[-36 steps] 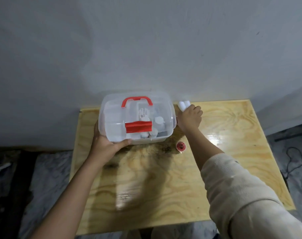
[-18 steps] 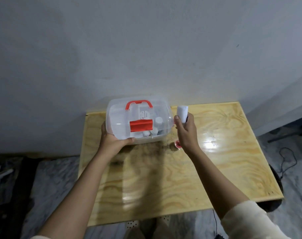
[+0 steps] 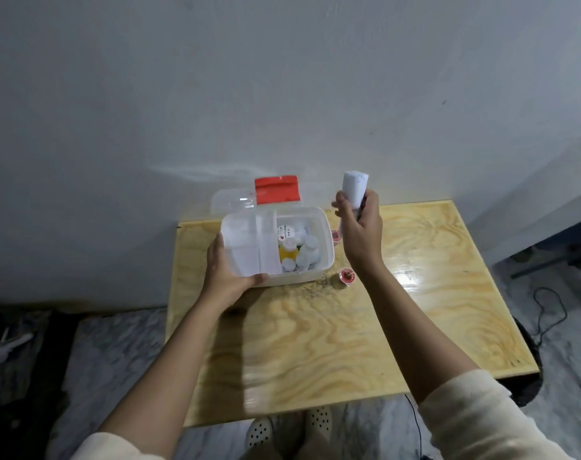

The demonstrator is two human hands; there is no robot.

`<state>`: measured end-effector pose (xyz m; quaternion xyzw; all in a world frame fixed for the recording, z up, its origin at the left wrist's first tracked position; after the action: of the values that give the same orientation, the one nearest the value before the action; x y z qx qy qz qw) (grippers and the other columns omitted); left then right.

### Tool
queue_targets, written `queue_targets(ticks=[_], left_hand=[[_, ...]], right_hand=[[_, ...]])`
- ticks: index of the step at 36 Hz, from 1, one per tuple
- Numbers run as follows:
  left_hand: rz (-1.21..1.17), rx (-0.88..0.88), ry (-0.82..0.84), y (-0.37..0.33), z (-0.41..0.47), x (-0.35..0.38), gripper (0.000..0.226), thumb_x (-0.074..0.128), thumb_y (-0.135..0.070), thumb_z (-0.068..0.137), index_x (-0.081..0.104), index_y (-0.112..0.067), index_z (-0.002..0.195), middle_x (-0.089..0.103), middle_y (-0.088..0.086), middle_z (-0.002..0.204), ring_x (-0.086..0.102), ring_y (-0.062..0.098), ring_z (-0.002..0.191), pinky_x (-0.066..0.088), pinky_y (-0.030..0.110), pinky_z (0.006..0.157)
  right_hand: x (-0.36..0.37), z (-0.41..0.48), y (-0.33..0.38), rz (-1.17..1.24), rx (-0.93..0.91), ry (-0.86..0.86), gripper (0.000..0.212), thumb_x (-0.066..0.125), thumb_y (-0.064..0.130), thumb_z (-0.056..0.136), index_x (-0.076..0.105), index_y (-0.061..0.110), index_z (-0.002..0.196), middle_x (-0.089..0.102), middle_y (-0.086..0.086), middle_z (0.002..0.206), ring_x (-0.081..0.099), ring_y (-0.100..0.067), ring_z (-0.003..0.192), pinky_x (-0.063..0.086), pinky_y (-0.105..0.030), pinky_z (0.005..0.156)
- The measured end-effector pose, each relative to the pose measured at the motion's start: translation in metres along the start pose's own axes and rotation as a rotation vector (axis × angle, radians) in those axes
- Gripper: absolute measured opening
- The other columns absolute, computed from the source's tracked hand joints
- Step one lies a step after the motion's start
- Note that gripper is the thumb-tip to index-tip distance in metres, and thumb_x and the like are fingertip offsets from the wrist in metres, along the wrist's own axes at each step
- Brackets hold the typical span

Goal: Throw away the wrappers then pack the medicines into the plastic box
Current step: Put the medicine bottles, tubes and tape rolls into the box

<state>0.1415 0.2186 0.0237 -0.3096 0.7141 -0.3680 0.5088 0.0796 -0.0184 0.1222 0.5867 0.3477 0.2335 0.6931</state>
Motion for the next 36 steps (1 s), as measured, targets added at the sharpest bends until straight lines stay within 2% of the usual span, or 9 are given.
queue_targets(ticks=[4, 9, 12, 15, 19, 23, 28, 32, 36], left_hand=[[-0.022, 0.027, 0.023, 0.003, -0.004, -0.001, 0.116, 0.093, -0.032, 0.046, 0.028, -0.026, 0.141, 0.035, 0.000, 0.141, 0.037, 0.021, 0.130, 0.041, 0.048, 0.105], [-0.013, 0.043, 0.028, 0.010, -0.008, -0.002, 0.119, 0.093, -0.025, 0.053, 0.020, -0.025, 0.146, 0.028, -0.002, 0.144, 0.030, 0.016, 0.131, 0.035, 0.041, 0.108], [-0.028, 0.068, 0.037, 0.007, -0.011, -0.003, 0.115, 0.092, -0.022, 0.054, 0.022, -0.026, 0.145, 0.028, -0.009, 0.137, 0.029, 0.010, 0.126, 0.034, 0.034, 0.103], [-0.041, 0.067, 0.035, 0.008, -0.010, -0.006, 0.111, 0.094, -0.036, 0.043, 0.034, -0.033, 0.136, 0.042, -0.005, 0.135, 0.043, 0.015, 0.126, 0.046, 0.044, 0.100], [-0.057, 0.113, 0.050, 0.005, -0.010, -0.009, 0.110, 0.094, -0.045, 0.036, 0.041, -0.032, 0.132, 0.053, -0.003, 0.128, 0.053, 0.016, 0.119, 0.053, 0.047, 0.091], [-0.106, 0.171, 0.053, 0.000, -0.015, -0.012, 0.104, 0.095, -0.037, 0.041, 0.044, -0.029, 0.131, 0.055, -0.002, 0.127, 0.055, 0.014, 0.118, 0.053, 0.044, 0.092], [-0.195, 0.223, 0.094, -0.007, -0.021, -0.014, 0.096, 0.094, -0.024, 0.047, 0.046, -0.026, 0.130, 0.058, -0.002, 0.126, 0.057, 0.014, 0.117, 0.052, 0.043, 0.094], [-0.211, 0.235, 0.116, -0.008, -0.024, -0.017, 0.096, 0.091, -0.031, 0.051, 0.043, -0.026, 0.134, 0.058, -0.004, 0.129, 0.056, 0.014, 0.119, 0.051, 0.041, 0.095], [-0.200, 0.236, 0.133, -0.006, -0.026, -0.021, 0.098, 0.089, -0.040, 0.053, 0.040, -0.031, 0.137, 0.056, -0.011, 0.130, 0.053, 0.007, 0.120, 0.050, 0.040, 0.096]], right_hand=[[0.007, 0.014, 0.014, -0.017, -0.013, -0.007, 0.019, 0.053, 0.035, 0.091, 0.045, 0.019, 0.099, 0.062, -0.019, 0.100, 0.060, -0.036, 0.090, 0.051, -0.047, 0.074], [0.017, 0.033, 0.022, -0.040, -0.022, 0.008, 0.022, 0.052, 0.031, 0.092, 0.044, 0.013, 0.100, 0.060, -0.020, 0.100, 0.054, -0.022, 0.077, 0.043, -0.029, 0.062], [0.020, 0.043, 0.021, -0.045, -0.004, 0.008, 0.024, 0.052, 0.031, 0.092, 0.043, 0.010, 0.098, 0.058, -0.019, 0.094, 0.053, -0.025, 0.077, 0.040, -0.029, 0.060], [0.021, 0.049, 0.019, -0.056, -0.005, 0.004, 0.026, 0.052, 0.032, 0.092, 0.044, 0.009, 0.101, 0.060, -0.024, 0.102, 0.060, -0.037, 0.089, 0.044, -0.032, 0.065], [0.020, 0.049, 0.019, -0.090, -0.022, 0.009, 0.028, 0.052, 0.035, 0.092, 0.046, 0.008, 0.101, 0.060, -0.024, 0.103, 0.060, -0.037, 0.094, 0.047, -0.039, 0.068], [0.019, 0.043, 0.022, -0.139, -0.070, -0.015, 0.023, 0.054, 0.032, 0.091, 0.046, 0.011, 0.095, 0.051, -0.013, 0.096, 0.049, -0.018, 0.075, 0.042, -0.034, 0.066], [0.019, 0.021, 0.026, -0.179, -0.127, -0.049, 0.017, 0.053, 0.028, 0.092, 0.046, 0.013, 0.093, 0.043, -0.005, 0.095, 0.038, -0.004, 0.070, 0.035, -0.013, 0.062], [0.035, -0.008, 0.022, -0.164, -0.171, 0.071, 0.024, 0.050, 0.027, 0.093, 0.050, 0.008, 0.109, 0.050, -0.010, 0.099, 0.045, -0.015, 0.085, 0.038, -0.022, 0.070], [0.061, -0.038, 0.015, -0.147, -0.129, 0.170, 0.029, 0.045, 0.036, 0.092, 0.050, 0.014, 0.110, 0.053, -0.006, 0.099, 0.051, -0.021, 0.087, 0.043, -0.031, 0.073]])
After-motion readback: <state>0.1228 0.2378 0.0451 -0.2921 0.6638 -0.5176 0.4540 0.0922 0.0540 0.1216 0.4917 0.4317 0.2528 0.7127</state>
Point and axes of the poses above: each hand's wrist, its own z-axis towards the middle knuckle, its own x-axis out of the palm, y = z × x, the point moved 5 cm from there along z, towards the middle knuckle
